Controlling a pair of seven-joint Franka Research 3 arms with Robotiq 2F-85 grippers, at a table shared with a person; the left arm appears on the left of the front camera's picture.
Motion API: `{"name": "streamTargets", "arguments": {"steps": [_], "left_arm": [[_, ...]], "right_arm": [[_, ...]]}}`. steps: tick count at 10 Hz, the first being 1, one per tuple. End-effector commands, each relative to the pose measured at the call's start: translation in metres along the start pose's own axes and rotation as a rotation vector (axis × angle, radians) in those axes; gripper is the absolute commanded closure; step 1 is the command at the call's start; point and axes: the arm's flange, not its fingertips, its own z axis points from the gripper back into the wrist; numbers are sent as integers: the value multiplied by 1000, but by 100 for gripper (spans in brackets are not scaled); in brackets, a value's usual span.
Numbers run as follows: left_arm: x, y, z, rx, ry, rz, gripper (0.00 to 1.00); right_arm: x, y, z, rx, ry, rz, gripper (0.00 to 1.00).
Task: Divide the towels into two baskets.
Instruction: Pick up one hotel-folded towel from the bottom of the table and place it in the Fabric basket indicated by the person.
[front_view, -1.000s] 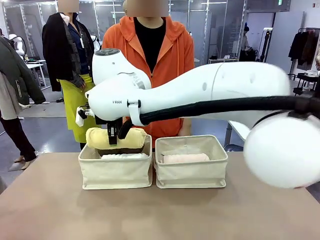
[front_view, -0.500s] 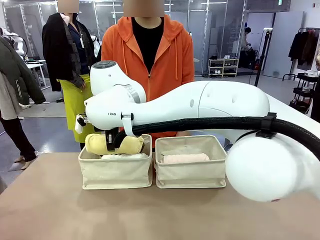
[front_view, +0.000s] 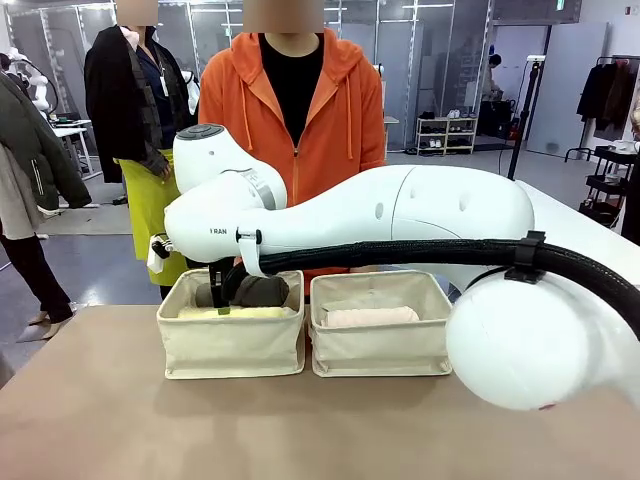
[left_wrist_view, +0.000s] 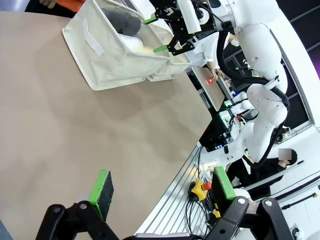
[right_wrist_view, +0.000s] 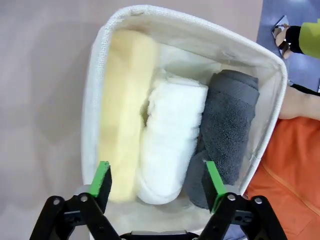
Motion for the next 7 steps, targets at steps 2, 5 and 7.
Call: {"name": "streamTargets", "arguments": {"steps": [2, 5, 7], "left_arm": [[1, -3, 3, 7, -9, 9, 0], [1, -3, 3, 7, -9, 9, 0], [1, -3, 3, 7, -9, 9, 0]], "right_arm": [[8, -16, 11, -25, 3, -22, 0], [-2, -4, 7, -12, -8, -8, 0], [-2, -4, 7, -12, -8, -8, 0]]}}
